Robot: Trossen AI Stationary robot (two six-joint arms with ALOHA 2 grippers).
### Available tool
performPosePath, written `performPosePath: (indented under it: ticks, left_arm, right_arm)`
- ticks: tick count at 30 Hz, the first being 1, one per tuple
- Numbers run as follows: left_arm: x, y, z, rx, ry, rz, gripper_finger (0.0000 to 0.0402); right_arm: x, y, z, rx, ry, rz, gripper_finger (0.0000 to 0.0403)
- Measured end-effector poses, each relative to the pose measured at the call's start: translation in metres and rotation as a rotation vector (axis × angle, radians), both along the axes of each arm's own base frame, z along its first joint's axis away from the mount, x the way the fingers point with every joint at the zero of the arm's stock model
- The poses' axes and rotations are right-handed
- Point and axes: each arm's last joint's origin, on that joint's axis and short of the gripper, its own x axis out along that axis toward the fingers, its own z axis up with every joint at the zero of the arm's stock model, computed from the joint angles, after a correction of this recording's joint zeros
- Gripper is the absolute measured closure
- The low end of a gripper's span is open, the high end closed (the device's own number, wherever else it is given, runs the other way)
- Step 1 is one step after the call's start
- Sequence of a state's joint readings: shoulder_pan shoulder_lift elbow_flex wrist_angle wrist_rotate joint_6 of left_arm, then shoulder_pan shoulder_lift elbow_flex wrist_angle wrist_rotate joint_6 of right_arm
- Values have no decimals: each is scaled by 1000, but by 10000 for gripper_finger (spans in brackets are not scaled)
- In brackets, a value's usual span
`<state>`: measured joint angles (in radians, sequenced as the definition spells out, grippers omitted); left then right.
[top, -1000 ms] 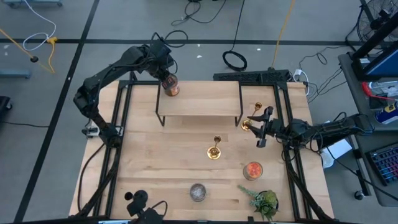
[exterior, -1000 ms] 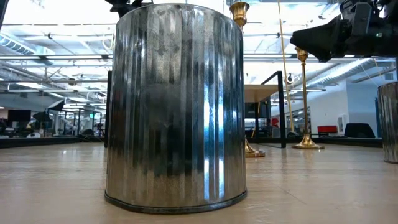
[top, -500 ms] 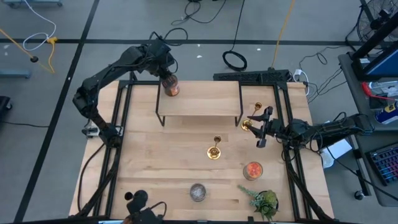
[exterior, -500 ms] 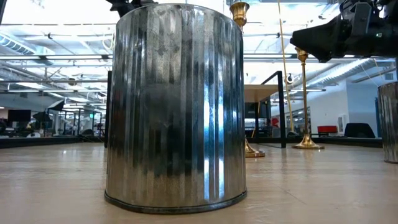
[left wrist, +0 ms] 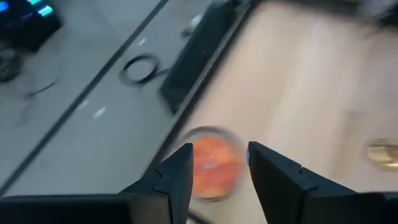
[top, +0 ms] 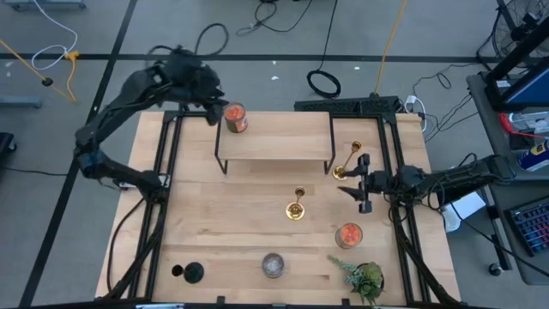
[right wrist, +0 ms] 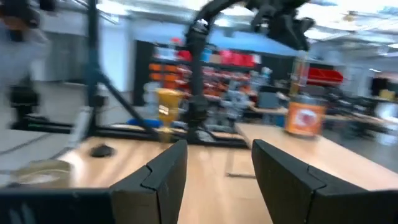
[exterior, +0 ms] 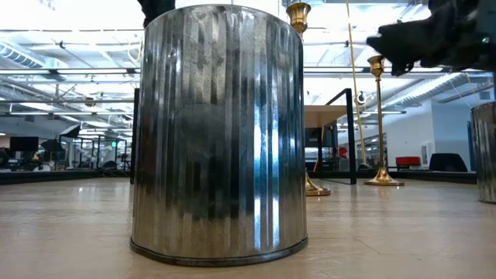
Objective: Pick & Place candle stick holders
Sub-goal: Put the brown candle on the shelf
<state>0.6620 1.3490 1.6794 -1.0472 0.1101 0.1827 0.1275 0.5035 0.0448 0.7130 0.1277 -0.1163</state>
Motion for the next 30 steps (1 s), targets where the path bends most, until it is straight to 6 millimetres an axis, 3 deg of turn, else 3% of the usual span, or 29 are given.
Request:
performPosePath:
  ticks: [5, 7, 12, 18, 24, 30]
  left_arm:
    - [-9, -33, 17, -65, -140, -236, 243]
    - [-9, -46, 20, -77, -167, -330, 243]
    - [0, -72, 14, -107, -159, -521, 243]
    - [25, -100, -26, -162, -73, -679, 243]
    - [58, -125, -75, -199, -158, -751, 243]
    - [71, -159, -118, -230, -227, -808, 243]
  right_arm:
    - [4, 6, -5, -12, 90, 42, 223]
    - [8, 10, 3, -10, 103, 64, 223]
    - [16, 18, 11, -6, 155, 110, 223]
    - [20, 24, 13, -9, 162, 144, 224]
    - [21, 25, 15, -20, 138, 141, 224]
    - [22, 25, 15, -28, 140, 138, 224]
